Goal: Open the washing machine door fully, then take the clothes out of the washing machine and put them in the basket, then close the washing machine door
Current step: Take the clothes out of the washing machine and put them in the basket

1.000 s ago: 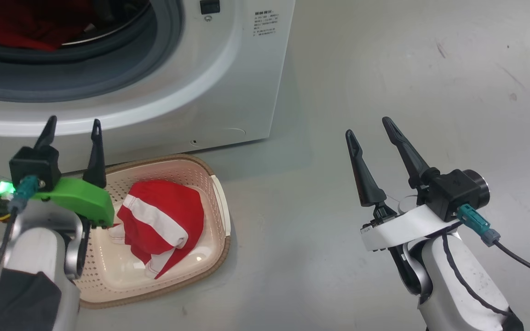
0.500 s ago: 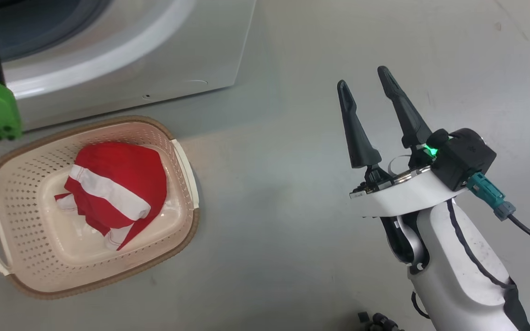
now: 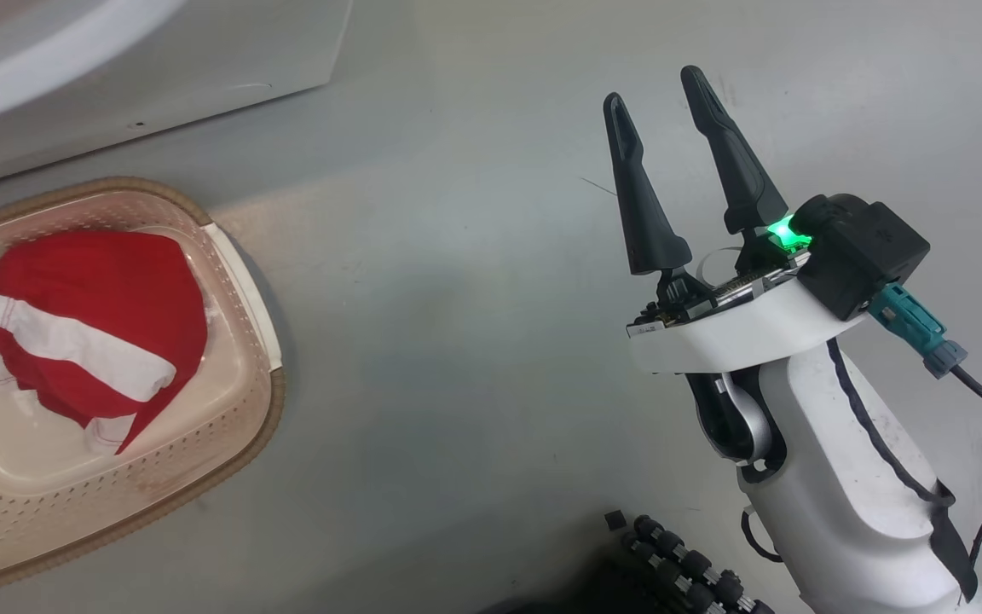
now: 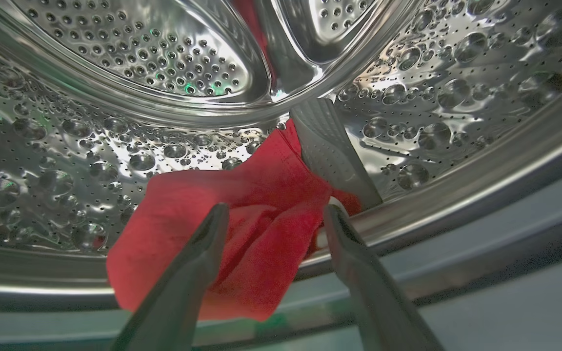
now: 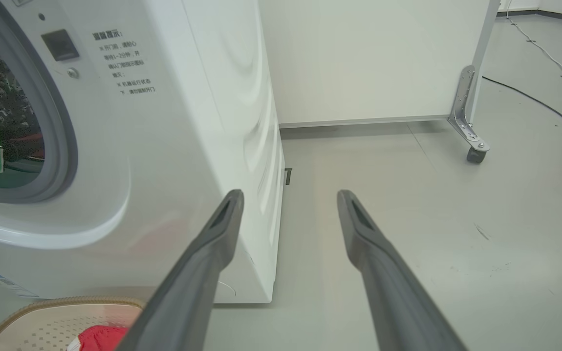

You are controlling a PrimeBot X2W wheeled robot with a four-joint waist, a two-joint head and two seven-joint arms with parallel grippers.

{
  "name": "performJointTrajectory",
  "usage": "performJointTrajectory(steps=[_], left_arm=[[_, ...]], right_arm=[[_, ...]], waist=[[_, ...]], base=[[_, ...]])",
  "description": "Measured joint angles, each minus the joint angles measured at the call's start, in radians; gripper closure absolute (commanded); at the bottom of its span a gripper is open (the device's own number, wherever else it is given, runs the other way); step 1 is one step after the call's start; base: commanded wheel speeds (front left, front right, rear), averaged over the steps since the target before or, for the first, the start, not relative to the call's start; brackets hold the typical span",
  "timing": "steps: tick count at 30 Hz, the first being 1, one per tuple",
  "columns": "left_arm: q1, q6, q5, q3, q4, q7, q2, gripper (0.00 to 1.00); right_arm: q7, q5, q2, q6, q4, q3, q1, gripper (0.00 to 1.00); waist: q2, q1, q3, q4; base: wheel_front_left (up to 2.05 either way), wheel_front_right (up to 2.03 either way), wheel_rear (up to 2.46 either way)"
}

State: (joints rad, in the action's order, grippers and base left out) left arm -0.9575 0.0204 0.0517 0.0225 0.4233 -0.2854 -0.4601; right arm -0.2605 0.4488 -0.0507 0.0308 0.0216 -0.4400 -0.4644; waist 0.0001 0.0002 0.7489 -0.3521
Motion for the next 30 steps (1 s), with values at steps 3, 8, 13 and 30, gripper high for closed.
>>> performJointTrajectory(steps=[3, 8, 13, 30], left_arm=[[-0.043, -0.009, -0.020, 0.002, 0.020, -0.016, -0.033, 0.00], [-0.101, -0.017, -0.039, 0.007, 0.047, -0.054, -0.078, 0.00], [-0.135, -0.017, -0.045, 0.006, 0.075, -0.090, -0.094, 0.00], [-0.226, -0.023, -0.043, 0.012, 0.168, -0.270, -0.117, 1.00]], right_arm=[[0.000, 0.002, 0.000, 0.005, 0.000, -0.008, -0.006, 0.00], [0.000, 0.010, 0.001, 0.016, 0.000, -0.014, -0.017, 0.00], [0.000, 0.010, 0.001, 0.020, 0.000, -0.015, -0.019, 0.00], [0.000, 0.010, 0.002, 0.026, 0.001, -0.025, -0.032, 0.00]], waist=[[0.0000, 0.0000, 0.020, -0.026], [0.0000, -0.0001, 0.046, -0.059], [0.0000, -0.0001, 0.060, -0.076], [0.0000, -0.0001, 0.071, -0.068]], base=[[0.00, 0.00, 0.00], [0.00, 0.00, 0.00], [0.00, 0.00, 0.00], [0.00, 0.00, 0.00]])
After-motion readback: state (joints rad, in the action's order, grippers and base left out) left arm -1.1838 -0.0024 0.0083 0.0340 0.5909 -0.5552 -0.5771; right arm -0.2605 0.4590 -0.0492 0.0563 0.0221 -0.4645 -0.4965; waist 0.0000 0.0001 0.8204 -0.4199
